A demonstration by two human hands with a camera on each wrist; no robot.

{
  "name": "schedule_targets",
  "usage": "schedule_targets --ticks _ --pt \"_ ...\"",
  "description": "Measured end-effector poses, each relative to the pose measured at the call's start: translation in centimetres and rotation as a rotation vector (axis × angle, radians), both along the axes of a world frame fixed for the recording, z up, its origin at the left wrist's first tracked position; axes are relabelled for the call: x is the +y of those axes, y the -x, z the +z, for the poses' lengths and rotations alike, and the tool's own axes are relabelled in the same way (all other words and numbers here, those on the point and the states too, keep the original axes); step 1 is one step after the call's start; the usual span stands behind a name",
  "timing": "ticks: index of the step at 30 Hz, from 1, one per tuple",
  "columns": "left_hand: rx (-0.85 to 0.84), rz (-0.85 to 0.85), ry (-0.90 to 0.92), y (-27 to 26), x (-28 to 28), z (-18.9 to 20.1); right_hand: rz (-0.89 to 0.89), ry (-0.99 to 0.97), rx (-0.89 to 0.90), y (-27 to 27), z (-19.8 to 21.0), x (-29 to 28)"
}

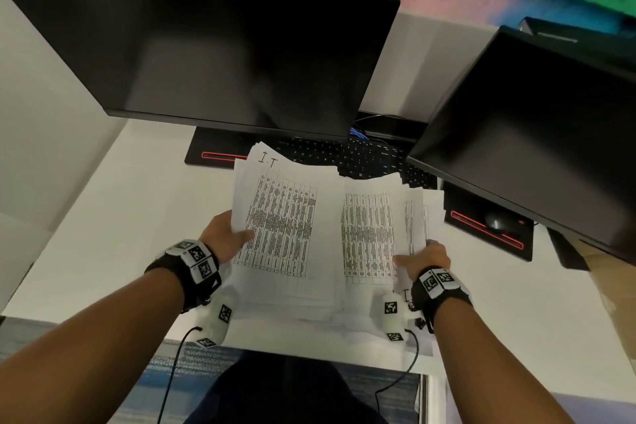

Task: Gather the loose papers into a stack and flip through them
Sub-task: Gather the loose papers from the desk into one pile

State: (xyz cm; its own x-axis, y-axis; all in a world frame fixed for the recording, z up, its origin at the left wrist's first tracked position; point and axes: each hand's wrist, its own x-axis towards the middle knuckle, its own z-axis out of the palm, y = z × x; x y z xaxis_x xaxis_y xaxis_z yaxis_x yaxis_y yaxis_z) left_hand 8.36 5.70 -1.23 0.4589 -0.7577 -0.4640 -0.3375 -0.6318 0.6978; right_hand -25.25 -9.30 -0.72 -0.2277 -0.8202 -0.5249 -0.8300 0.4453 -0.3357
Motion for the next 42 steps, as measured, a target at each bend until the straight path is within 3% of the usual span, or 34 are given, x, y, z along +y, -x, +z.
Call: schedule_targets --ticks 4,10,12,15,17,20,22,25,29,32,37,42 --pt "0.015 0.004 -0.021 -0.2 0.0 -0.1 0.039 0.156 -0.139 0.3 3.8 0.6" --pt "0.015 -0.014 -0.027 0.7 -0.4 -0.3 0.141 0.518 -0.211 0.1 13.0 0.1" --pt "0.026 -0.021 -0.031 1.1 -0.7 -0.5 0.118 0.629 -0.268 0.2 16.1 -0.1" --pt "0.017 -0.044 -0.019 1.8 -0.9 -0.2 0.027 0.633 -0.462 0.4 18.8 -0.1" --pt "-0.001 -0.064 -0.006 2.3 -1.0 -0.2 -0.042 0.570 -0.526 -0.2 17.9 -0.1" --pt "0.079 -0.054 -0.003 2.7 -1.3 -0.4 -0.109 0.396 -0.562 -2.6 12.6 0.4" --pt "0.237 0.079 -0.014 2.8 -1.4 -0.3 -0.144 0.231 -0.568 -4.0 7.7 0.4" --pt "0.431 0.279 -0.068 2.8 -1.7 -0.7 -0.012 0.011 -0.371 -5.4 2.2 1.1" --pt "0.072 0.008 -0.062 3.5 -2.0 -1.1 0.315 -0.014 -0.169 -7.5 -0.9 3.4" --pt "0.135 0.026 0.123 3.6 -1.5 0.2 0.234 0.025 -0.270 -7.0 -0.6 3.3" --pt "0.373 0.020 0.412 2.6 -1.5 6.5 -0.038 0.085 -0.862 -6.3 5.0 1.8" --pt "0.384 0.016 0.663 2.2 -3.1 12.7 -0.038 0.425 -1.113 -6.5 10.9 0.2"
